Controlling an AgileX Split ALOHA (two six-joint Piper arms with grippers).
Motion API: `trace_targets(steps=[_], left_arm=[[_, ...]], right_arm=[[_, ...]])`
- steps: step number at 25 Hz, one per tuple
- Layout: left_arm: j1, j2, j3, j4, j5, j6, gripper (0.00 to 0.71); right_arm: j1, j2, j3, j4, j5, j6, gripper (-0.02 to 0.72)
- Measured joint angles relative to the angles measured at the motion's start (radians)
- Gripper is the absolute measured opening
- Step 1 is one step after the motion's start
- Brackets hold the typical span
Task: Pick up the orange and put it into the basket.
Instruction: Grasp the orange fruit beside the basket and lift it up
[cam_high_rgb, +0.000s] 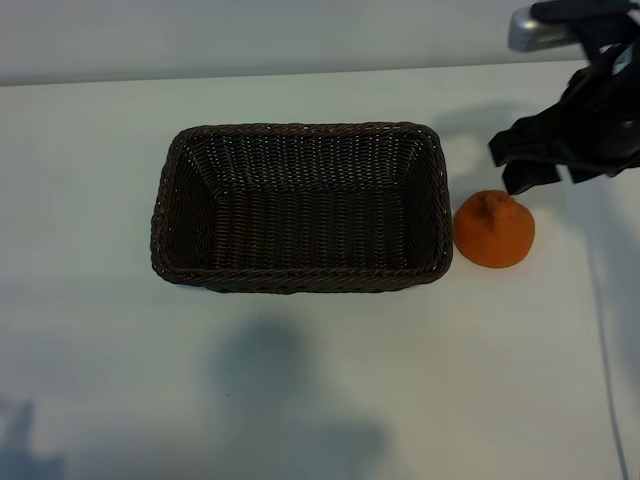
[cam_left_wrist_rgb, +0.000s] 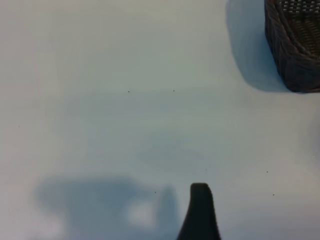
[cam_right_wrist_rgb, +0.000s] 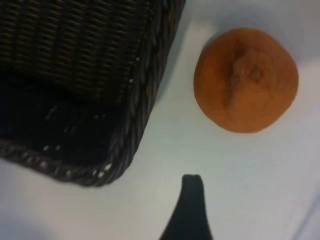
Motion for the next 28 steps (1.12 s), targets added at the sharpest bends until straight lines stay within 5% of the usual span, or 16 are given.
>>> trace_targets(steps=[13,28], left_arm=[[0.0,0.0,0.0,0.0,0.001,0.0,0.58],[0.0,0.0,0.0,0.0,0.001,0.0,0.58]], right_arm=[[0.0,0.194,-0.001,-0.006,-0.207,0.045,0.595],[0.0,0.347,-0.001,-0.059,-0.279,0.049,0.589]])
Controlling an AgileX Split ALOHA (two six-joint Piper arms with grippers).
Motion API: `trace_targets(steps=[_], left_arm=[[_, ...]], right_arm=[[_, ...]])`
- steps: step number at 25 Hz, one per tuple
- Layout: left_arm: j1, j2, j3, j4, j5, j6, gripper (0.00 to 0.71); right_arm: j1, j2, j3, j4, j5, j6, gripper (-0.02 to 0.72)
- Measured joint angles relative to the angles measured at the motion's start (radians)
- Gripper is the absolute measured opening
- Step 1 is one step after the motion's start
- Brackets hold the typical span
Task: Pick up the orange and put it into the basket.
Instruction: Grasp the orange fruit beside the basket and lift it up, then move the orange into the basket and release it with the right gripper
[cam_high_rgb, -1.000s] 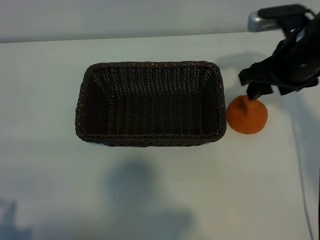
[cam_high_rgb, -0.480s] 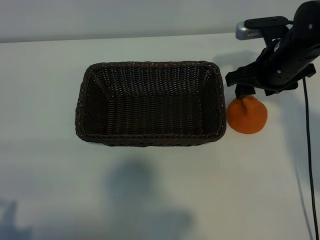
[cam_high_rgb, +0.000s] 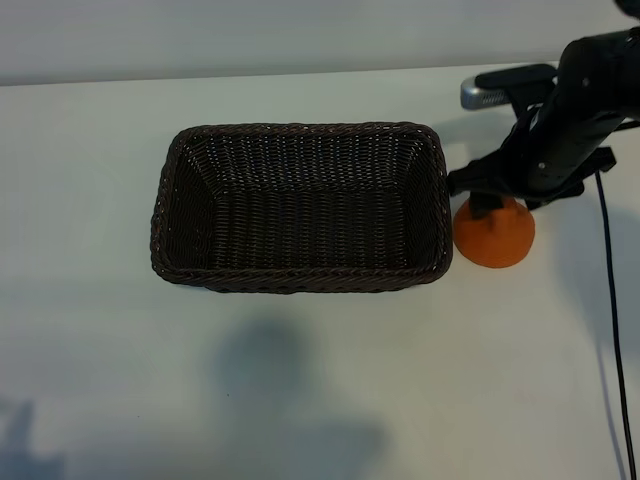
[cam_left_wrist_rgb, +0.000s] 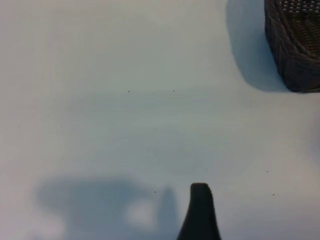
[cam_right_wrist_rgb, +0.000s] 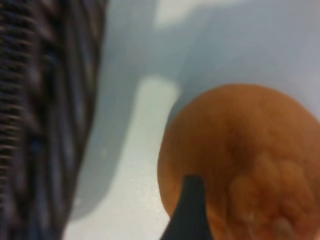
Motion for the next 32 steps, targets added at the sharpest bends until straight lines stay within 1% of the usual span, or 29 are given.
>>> trace_targets(steps=[1,2,4,5,7,8,9,15,20,24,27,32], left_arm=[[0.0,0.0,0.0,0.0,0.0,0.0,0.58],[0.0,0.0,0.0,0.0,0.0,0.0,0.58],[0.0,0.0,0.0,0.0,0.0,0.0,0.58],[0.0,0.0,0.0,0.0,0.0,0.0,0.58],[0.0,0.0,0.0,0.0,0.0,0.0,0.58],[0.0,0.0,0.0,0.0,0.0,0.0,0.58],[0.0,0.0,0.0,0.0,0.0,0.0,0.58],[0.0,0.0,0.0,0.0,0.0,0.0,0.58],[0.0,0.0,0.0,0.0,0.0,-0.001,0.58],[0.0,0.0,0.0,0.0,0.0,0.0,0.58],[0.0,0.0,0.0,0.0,0.0,0.0,0.58],[0.0,0.0,0.0,0.0,0.0,0.0,0.579]], right_arm=[[0.0,0.01,0.0,0.0,0.001,0.0,0.574],[0.0,0.014,0.0,0.0,0.001,0.0,0.544],[0.0,0.016,0.0,-0.001,0.001,0.0,0.444],[0.0,0.016,0.0,0.0,0.001,0.0,0.366],[0.0,0.016,0.0,0.0,0.001,0.0,0.187],[0.0,0.016,0.0,0.0,0.001,0.0,0.133],[0.0,0.016,0.0,0.001,0.001,0.0,0.099],[0.0,-0.006,0.0,-0.004,0.014,0.001,0.092],[0.0,-0.097,0.0,-0.047,0.066,0.004,0.091],[0.0,-0.202,0.0,-0.091,0.107,0.026,0.091],[0.0,-0.264,0.0,-0.099,0.144,0.029,0.091],[0.0,-0.325,0.0,-0.102,0.173,0.029,0.087]])
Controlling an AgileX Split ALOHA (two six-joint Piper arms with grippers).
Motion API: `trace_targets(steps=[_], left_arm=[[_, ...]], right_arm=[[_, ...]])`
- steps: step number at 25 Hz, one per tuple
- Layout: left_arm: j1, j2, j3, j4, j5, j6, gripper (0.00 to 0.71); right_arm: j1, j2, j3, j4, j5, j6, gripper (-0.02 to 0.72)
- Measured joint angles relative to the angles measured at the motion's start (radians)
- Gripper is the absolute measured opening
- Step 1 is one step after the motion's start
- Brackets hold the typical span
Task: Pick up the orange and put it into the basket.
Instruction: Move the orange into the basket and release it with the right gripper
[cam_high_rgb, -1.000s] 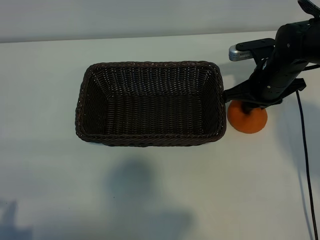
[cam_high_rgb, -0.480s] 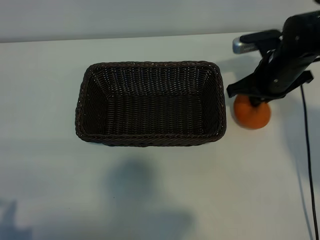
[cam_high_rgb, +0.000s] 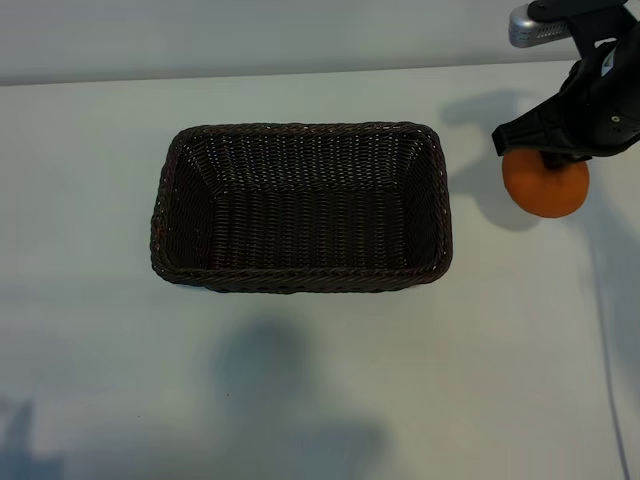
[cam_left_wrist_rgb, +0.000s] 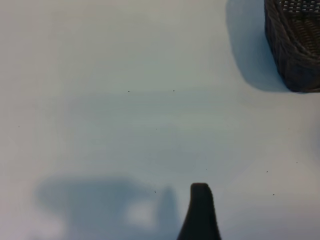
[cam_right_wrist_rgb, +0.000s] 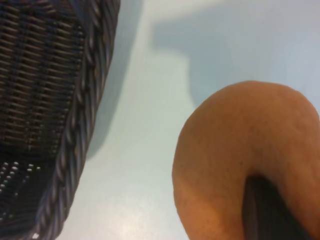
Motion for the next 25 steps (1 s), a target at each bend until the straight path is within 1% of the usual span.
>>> trace_targets(steps=[4,7,9,13,19,22,25], left_arm=[[0.0,0.0,0.0,0.0,0.0,0.0,0.579],[0.0,0.0,0.0,0.0,0.0,0.0,0.579],[0.0,0.0,0.0,0.0,0.0,0.0,0.579],[0.0,0.0,0.0,0.0,0.0,0.0,0.579],[0.0,0.0,0.0,0.0,0.0,0.0,0.579],[0.0,0.0,0.0,0.0,0.0,0.001,0.579],[0.0,0.0,0.0,0.0,0.0,0.001,0.579]], right_arm=[[0.0,-0.002,0.0,0.004,0.016,0.0,0.087],[0.004,-0.002,-0.006,0.026,0.021,-0.008,0.087],[0.024,-0.002,-0.028,0.048,0.041,-0.02,0.087],[0.123,-0.002,-0.09,0.07,0.073,-0.026,0.087],[0.318,0.014,-0.165,0.083,0.065,-0.013,0.085],[0.382,0.062,-0.195,0.086,0.056,-0.009,0.085],[0.401,0.127,-0.229,0.086,0.054,-0.008,0.085]])
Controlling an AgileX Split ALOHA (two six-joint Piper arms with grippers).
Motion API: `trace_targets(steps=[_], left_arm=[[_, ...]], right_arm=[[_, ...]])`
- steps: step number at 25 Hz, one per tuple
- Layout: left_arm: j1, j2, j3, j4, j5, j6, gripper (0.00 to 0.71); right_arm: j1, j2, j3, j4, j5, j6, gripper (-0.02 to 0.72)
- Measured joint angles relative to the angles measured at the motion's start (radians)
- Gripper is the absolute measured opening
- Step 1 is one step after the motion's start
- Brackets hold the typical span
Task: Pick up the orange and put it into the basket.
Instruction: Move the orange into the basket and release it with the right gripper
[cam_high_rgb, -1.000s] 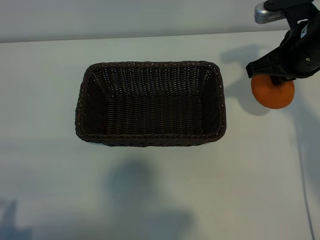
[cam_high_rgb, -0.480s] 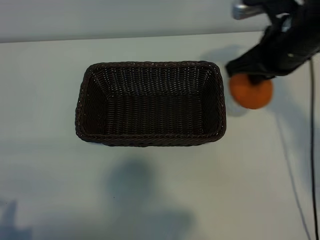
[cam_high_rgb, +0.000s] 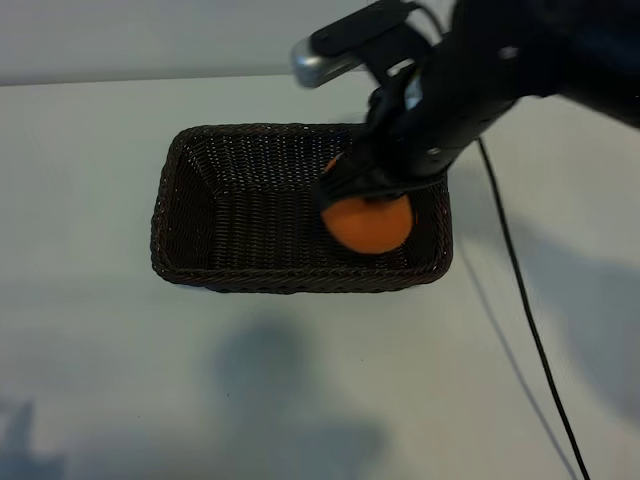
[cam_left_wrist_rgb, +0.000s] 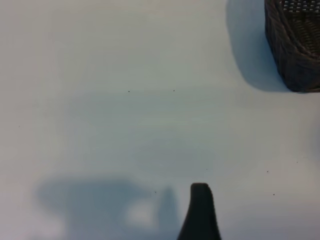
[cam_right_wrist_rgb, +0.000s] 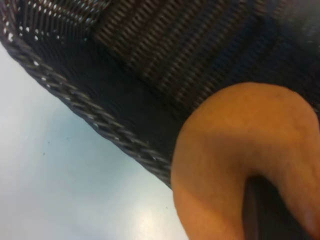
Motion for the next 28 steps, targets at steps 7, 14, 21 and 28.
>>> trace_targets(steps=[7,14,21,28], left_arm=[[0.0,0.0,0.0,0.0,0.0,0.0,0.579],[0.0,0.0,0.0,0.0,0.0,0.0,0.579],[0.0,0.0,0.0,0.0,0.0,0.0,0.579],[0.0,0.0,0.0,0.0,0.0,0.0,0.579]], right_arm=[[0.0,0.157,-0.115,-0.019,-0.026,0.0,0.083],[0.0,0.333,-0.201,-0.021,-0.062,0.0,0.083],[0.0,0.428,-0.203,-0.02,-0.085,-0.004,0.083],[0.0,0.428,-0.213,-0.02,-0.094,-0.007,0.119]])
